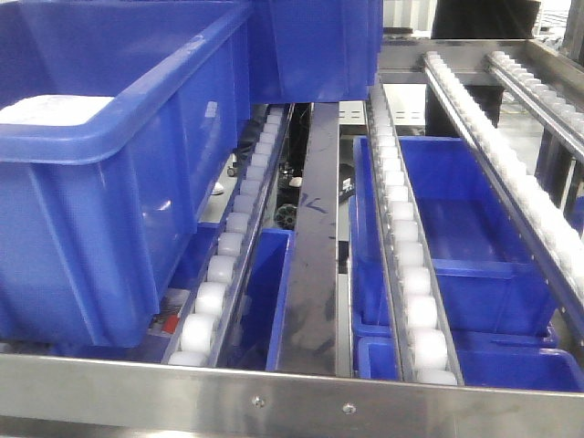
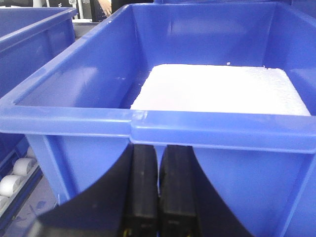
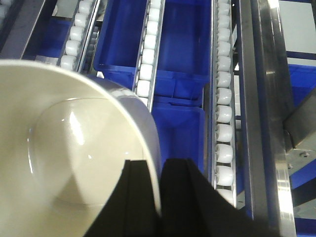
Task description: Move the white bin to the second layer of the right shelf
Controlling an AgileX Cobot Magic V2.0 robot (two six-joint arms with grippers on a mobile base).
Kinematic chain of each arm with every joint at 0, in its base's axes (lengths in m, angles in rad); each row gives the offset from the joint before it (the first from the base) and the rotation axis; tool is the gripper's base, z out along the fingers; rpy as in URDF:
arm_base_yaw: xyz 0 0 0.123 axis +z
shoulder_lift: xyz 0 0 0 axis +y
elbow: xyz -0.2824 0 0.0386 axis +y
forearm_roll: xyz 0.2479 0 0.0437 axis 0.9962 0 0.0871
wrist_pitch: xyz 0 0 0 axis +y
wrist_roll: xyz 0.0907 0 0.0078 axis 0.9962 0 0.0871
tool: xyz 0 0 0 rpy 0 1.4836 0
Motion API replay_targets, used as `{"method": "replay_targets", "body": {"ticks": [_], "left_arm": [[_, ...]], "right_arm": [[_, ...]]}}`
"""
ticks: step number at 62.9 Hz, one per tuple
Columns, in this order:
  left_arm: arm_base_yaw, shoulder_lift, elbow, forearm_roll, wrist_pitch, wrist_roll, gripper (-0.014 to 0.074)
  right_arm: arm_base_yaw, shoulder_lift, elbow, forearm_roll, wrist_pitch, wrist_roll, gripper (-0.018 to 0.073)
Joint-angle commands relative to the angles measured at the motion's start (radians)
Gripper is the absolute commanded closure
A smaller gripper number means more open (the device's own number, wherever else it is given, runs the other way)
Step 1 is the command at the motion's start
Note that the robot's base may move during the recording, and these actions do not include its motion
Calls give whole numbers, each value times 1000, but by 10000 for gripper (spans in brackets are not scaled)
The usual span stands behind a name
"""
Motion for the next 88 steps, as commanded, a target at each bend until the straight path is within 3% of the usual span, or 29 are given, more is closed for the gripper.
{"method": "replay_targets", "body": {"ticks": [1,30,35,42,47,57,66,75,88], "left_arm": [[-5,-17,27,-8,-81,-5,512],[-5,-17,27,-8,-81,-5,512],[-5,-17,27,-8,-81,-5,512],[-5,-17,27,-8,-81,-5,512],[-5,-17,27,-8,-81,-5,512],[-5,-17,27,-8,-81,-5,512],[-5,-17,27,-8,-81,-5,512],[-5,-17,27,-8,-81,-5,512],[-5,-17,27,-8,-81,-5,512]], "right_arm": [[-5,5,-29,-1,-83,-3,504],[-5,27,-29,-10,-74,15,504],[-4,76,-29,-81,-74,134,504],[0,167,-29,-259,-79,329,504],[36,231,-29,-317,-112,428,504],[160,349,-29,-325,-227,442,504],[263,476,-29,-334,-290,537,504],[314,563,-29,-349,-352,570,504],[319,616,-23,-349,-391,570,504]]}}
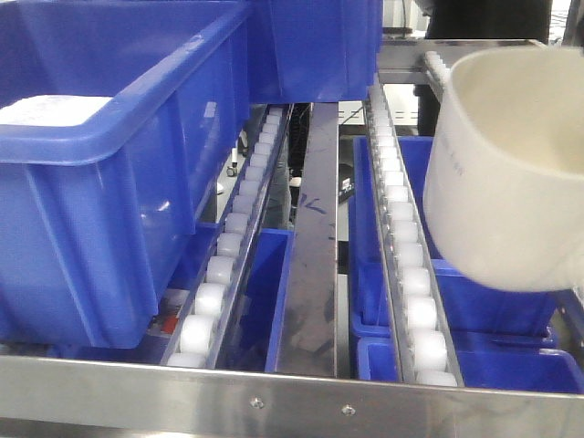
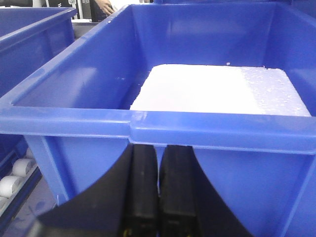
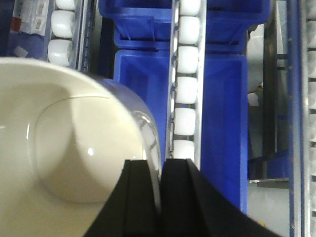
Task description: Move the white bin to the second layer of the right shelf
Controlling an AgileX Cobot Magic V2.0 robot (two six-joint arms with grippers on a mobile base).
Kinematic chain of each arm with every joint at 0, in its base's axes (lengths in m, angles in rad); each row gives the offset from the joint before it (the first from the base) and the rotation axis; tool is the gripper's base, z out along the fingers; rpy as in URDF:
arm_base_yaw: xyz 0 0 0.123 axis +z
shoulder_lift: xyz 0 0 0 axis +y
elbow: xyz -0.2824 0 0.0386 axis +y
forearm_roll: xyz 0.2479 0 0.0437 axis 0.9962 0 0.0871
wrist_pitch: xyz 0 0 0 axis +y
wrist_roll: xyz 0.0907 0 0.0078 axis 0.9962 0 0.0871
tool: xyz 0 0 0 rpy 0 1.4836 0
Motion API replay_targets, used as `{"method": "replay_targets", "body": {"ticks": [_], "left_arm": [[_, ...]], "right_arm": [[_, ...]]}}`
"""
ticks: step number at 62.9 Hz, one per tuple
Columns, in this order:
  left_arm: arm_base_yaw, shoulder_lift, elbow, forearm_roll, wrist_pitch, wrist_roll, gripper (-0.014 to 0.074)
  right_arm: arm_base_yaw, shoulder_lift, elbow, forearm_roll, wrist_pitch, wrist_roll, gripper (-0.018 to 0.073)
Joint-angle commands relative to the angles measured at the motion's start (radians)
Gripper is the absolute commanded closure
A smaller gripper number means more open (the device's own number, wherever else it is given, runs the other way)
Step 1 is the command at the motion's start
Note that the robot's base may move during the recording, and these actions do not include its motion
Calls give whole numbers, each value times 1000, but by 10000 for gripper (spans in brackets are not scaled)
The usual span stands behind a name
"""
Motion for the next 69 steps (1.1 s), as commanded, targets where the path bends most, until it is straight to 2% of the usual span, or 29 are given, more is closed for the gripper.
{"method": "replay_targets", "body": {"ticks": [1,14,39,59,64,69], "left_arm": [[-5,-17,27,-8,-81,-5,512],[-5,-17,27,-8,-81,-5,512],[-5,-17,27,-8,-81,-5,512],[-5,-17,27,-8,-81,-5,512],[-5,-17,27,-8,-81,-5,512],[-5,-17,27,-8,-81,-5,512]], "right_arm": [[1,-10,-18,-34,-91,6,504],[1,-2,92,-11,-223,6,504],[-52,-2,120,-11,-192,6,504],[-52,-2,157,-4,-214,22,494],[-52,-2,157,5,-227,22,414],[-52,-4,157,27,-232,22,248]]}}
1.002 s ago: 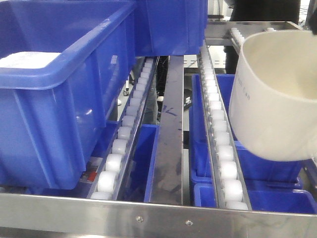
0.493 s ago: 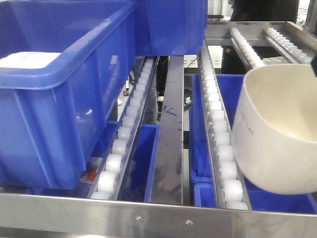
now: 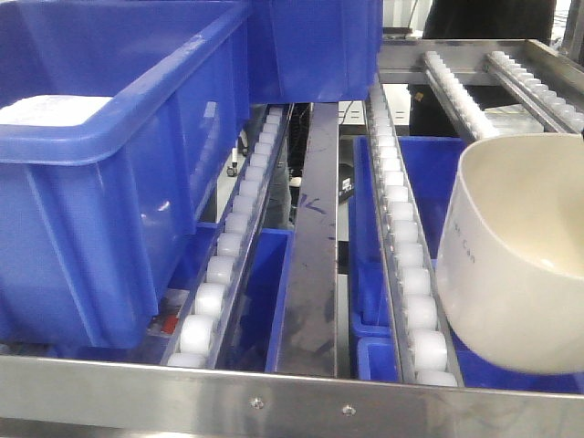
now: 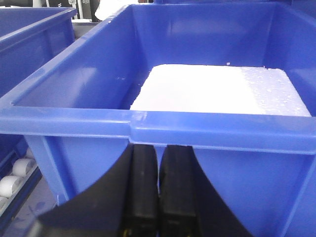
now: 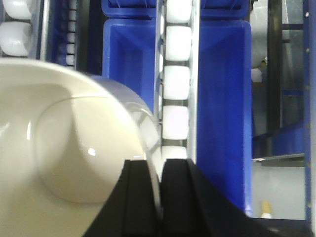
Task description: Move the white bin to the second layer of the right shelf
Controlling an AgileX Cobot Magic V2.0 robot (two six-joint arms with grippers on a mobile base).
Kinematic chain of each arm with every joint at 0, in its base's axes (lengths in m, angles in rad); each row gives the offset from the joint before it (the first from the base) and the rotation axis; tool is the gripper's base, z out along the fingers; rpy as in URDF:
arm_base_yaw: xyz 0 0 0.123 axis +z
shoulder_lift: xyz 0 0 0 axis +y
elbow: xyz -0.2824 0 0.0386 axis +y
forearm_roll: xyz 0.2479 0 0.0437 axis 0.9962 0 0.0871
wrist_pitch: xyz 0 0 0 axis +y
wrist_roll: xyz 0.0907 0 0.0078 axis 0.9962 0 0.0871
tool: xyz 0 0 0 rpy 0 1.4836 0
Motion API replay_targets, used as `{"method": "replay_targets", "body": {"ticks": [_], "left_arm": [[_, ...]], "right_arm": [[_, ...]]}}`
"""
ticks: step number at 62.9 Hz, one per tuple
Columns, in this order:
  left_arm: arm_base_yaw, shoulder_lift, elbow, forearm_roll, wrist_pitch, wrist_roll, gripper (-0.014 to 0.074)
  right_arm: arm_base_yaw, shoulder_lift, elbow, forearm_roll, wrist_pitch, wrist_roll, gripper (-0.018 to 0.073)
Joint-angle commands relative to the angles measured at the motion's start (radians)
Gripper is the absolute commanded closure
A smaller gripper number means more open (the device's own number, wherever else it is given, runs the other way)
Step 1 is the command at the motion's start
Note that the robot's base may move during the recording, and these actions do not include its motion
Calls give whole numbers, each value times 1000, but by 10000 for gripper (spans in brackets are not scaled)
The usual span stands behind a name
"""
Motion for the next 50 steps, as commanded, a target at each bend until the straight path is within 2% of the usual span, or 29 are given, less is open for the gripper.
{"method": "replay_targets", "body": {"ticks": [1,4,6,16,20,25,30,35,41,50], "left_arm": [[-5,-17,27,-8,-81,-5,512],[-5,-17,27,-8,-81,-5,512],[-5,-17,27,-8,-81,-5,512],[-5,-17,27,-8,-81,-5,512],[-5,-17,27,-8,-81,-5,512],[-5,-17,27,-8,-81,-5,512],[-5,-17,27,-8,-81,-5,512],[-5,-17,27,-8,-81,-5,512],[-5,-17,27,-8,-81,-5,512],[-5,-17,27,-8,-81,-5,512]], "right_arm": [[-5,-23,-23,11,-69,5,222],[-5,-30,-23,26,-69,5,146],[-5,-42,-23,31,-70,5,128],[-11,-145,-26,33,-84,-17,160],[-22,-192,-26,48,-85,-82,191],[-53,-264,-26,110,-70,-235,260],[-105,-334,-26,175,-41,-397,342],[-170,-395,-22,228,-16,-508,418],[-253,-480,2,255,-22,-584,519],[-317,-592,94,287,-116,-591,505]]}}
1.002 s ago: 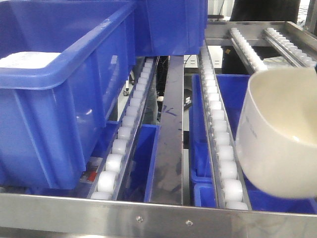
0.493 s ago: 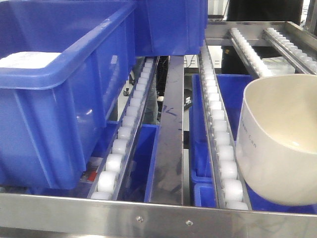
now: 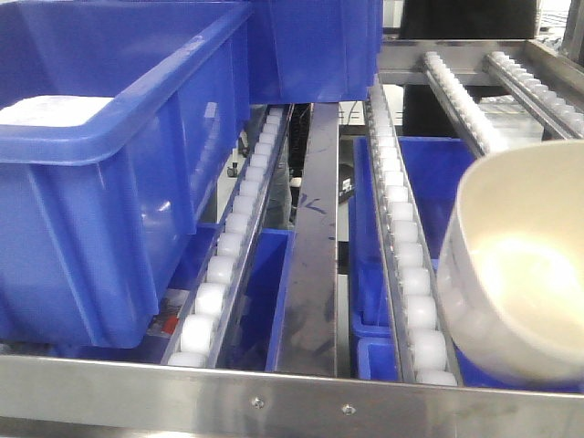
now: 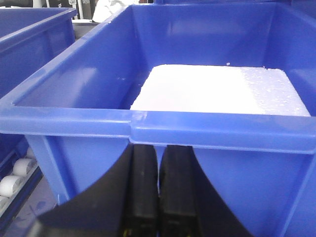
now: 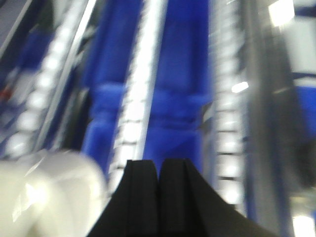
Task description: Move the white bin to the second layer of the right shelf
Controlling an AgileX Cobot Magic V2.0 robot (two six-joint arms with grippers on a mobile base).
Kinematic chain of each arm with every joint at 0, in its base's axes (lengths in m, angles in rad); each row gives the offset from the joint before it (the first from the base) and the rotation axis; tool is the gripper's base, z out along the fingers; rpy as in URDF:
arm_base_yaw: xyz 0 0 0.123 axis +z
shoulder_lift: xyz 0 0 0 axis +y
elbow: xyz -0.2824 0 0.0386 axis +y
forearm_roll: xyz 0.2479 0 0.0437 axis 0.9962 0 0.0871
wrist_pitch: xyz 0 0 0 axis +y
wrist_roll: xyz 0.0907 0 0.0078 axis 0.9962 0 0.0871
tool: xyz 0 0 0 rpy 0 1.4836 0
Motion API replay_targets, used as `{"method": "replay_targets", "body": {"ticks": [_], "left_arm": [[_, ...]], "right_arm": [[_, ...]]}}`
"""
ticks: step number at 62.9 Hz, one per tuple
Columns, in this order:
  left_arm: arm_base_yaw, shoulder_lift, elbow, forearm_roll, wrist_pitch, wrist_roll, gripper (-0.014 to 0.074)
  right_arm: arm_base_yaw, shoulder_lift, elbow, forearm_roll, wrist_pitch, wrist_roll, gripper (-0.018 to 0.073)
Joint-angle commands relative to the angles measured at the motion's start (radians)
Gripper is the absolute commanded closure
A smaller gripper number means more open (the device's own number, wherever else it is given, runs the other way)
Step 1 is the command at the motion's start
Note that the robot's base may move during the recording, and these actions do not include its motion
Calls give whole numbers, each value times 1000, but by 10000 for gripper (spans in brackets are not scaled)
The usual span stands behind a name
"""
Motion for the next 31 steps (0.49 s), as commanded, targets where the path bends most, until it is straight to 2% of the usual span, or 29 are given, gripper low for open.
{"method": "replay_targets", "body": {"ticks": [1,12,31], "left_arm": [[-5,-17,27,-8,-81,-5,512],[-5,-17,27,-8,-81,-5,512],[-5,-17,27,-8,-81,-5,512]], "right_arm": [[-27,-64,28,36,-141,-26,505],[-26,-177,152,89,-290,-26,505],[-26,-257,254,89,-310,-26,505]]}}
